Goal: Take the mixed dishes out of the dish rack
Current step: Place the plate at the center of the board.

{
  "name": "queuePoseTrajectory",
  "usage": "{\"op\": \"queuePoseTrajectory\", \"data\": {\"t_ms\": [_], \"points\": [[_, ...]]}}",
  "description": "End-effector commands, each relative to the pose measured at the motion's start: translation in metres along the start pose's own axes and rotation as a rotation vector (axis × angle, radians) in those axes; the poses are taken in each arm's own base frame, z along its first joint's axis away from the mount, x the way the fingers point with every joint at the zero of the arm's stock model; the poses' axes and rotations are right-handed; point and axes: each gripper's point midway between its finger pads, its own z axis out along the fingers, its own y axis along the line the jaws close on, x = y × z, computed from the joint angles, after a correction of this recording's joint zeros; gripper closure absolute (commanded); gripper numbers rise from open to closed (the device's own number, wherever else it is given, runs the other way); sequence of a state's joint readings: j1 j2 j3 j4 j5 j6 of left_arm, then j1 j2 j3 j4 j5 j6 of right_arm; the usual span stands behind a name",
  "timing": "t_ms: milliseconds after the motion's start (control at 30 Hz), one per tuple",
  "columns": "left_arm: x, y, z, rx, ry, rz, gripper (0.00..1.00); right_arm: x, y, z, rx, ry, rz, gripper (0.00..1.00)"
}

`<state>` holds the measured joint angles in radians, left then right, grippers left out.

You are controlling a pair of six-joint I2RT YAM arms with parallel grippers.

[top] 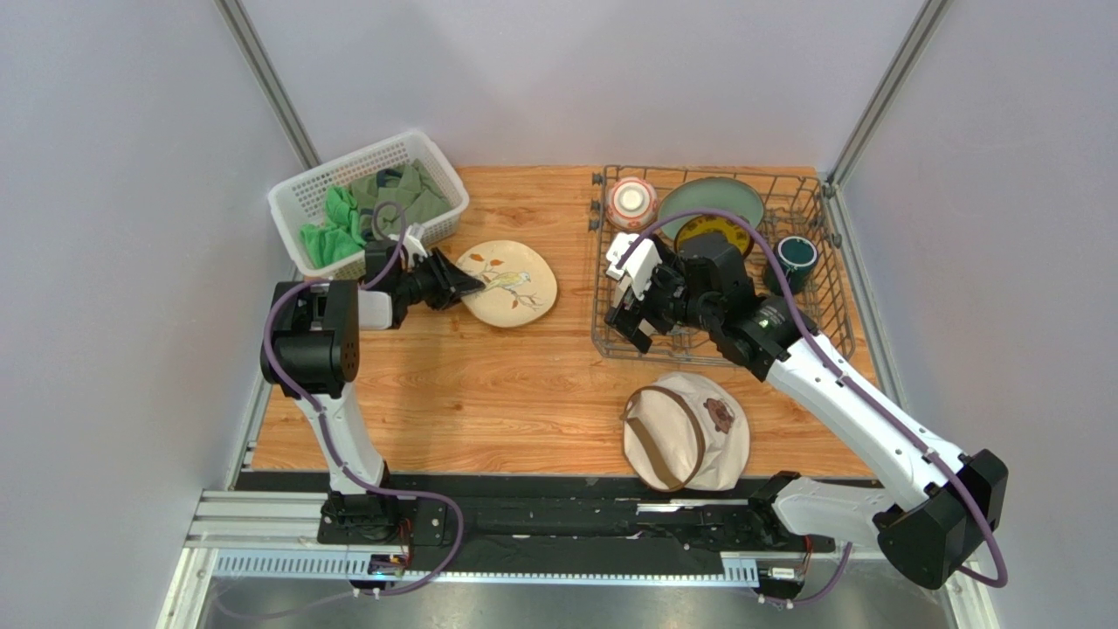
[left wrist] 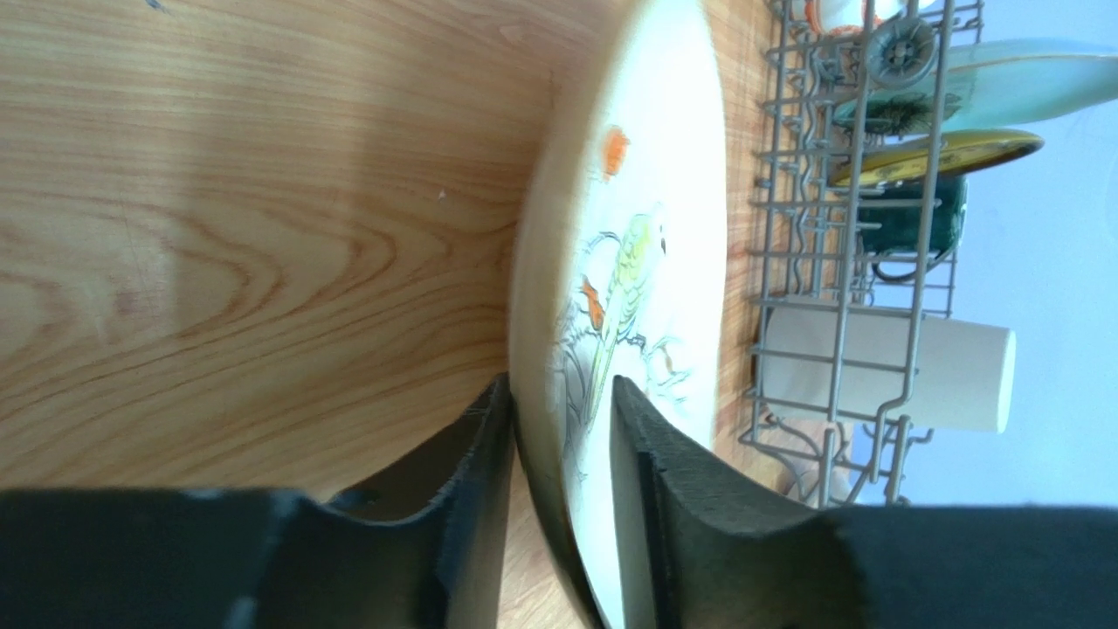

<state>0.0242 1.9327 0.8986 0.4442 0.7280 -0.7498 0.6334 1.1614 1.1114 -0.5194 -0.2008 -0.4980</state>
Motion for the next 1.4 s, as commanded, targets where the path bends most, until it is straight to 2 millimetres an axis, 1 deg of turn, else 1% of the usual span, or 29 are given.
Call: {"op": "queuePoseTrajectory", "data": {"t_ms": [0,33,233,333,367,433,467,500,533,567,633,700,767,900,933,967,1033,1067,1133,1167,1233,1267,1333,1367], "points": [[-0.012,-0.016,-0.005,0.045,-0.020,0.074,0.56,-0.013,-0.003,-0.009,0.009,-0.046,-0.018,0.08],[-0.012,-0.016,-0.005,0.040,-0.021,0.076,0.54,-0.013,-0.003,-0.010,0.010,-0.048,-0.018,0.08],[-0.013,-0.015,-0.008,0.010,-0.018,0.087,0.50,-0.014,-0.002,-0.013,0.009,-0.050,-0.022,0.07],[-0.015,-0.015,-0.010,-0.009,-0.018,0.097,0.46,-0.015,-0.005,-0.015,0.022,-0.048,-0.031,0.07],[-0.012,-0.012,-0.011,-0.025,-0.009,0.088,0.45,-0.014,-0.009,-0.016,0.043,-0.041,-0.030,0.07],[-0.015,-0.013,-0.013,-0.037,-0.010,0.107,0.42,-0.014,-0.014,-0.018,0.067,-0.032,-0.034,0.07],[-0.014,-0.010,-0.014,-0.059,-0.003,0.109,0.40,-0.011,-0.019,-0.018,0.095,-0.014,-0.041,0.07],[-0.016,-0.012,-0.016,-0.062,-0.007,0.118,0.37,-0.010,-0.023,-0.019,0.112,-0.004,-0.046,0.07],[-0.017,-0.013,-0.016,-0.070,-0.007,0.122,0.36,-0.008,-0.026,-0.020,0.130,0.011,-0.051,0.07],[-0.017,-0.010,-0.018,-0.085,-0.005,0.124,0.35,-0.005,-0.034,-0.021,0.170,0.035,-0.064,0.07],[-0.020,-0.014,-0.020,-0.092,-0.009,0.138,0.32,0.001,-0.040,-0.021,0.197,0.065,-0.076,0.07],[-0.021,-0.014,-0.024,-0.112,-0.006,0.147,0.29,0.007,-0.052,-0.025,0.238,0.094,-0.081,0.07],[-0.021,-0.014,-0.027,-0.132,-0.005,0.159,0.27,0.008,-0.058,-0.028,0.250,0.097,-0.077,0.07],[-0.019,-0.011,-0.032,-0.167,0.008,0.174,0.23,0.016,-0.081,-0.038,0.301,0.126,-0.071,0.07],[-0.018,-0.009,-0.033,-0.182,0.015,0.173,0.23,0.016,-0.082,-0.038,0.285,0.117,-0.067,0.07],[-0.019,-0.009,-0.035,-0.188,0.015,0.184,0.23,0.018,-0.090,-0.041,0.299,0.121,-0.063,0.07],[-0.020,-0.008,-0.036,-0.200,0.016,0.199,0.22,0.022,-0.096,-0.043,0.302,0.138,-0.065,0.07],[-0.018,-0.007,-0.039,-0.213,0.027,0.203,0.22,0.024,-0.104,-0.047,0.320,0.146,-0.064,0.07],[-0.018,-0.006,-0.041,-0.227,0.032,0.215,0.21,0.028,-0.113,-0.048,0.329,0.168,-0.090,0.07],[-0.020,-0.008,-0.042,-0.227,0.030,0.232,0.21,0.032,-0.123,-0.049,0.345,0.185,-0.089,0.07],[-0.021,-0.008,-0.045,-0.241,0.033,0.250,0.21,0.038,-0.135,-0.049,0.355,0.218,-0.110,0.07],[-0.025,-0.011,-0.047,-0.244,0.029,0.281,0.21,0.048,-0.145,-0.047,0.362,0.249,-0.101,0.07],[-0.025,-0.011,-0.050,-0.262,0.036,0.303,0.20,0.049,-0.159,-0.049,0.379,0.268,-0.107,0.07],[-0.028,-0.015,-0.054,-0.263,0.029,0.335,0.20,0.057,-0.170,-0.051,0.390,0.292,-0.109,0.07]]}}
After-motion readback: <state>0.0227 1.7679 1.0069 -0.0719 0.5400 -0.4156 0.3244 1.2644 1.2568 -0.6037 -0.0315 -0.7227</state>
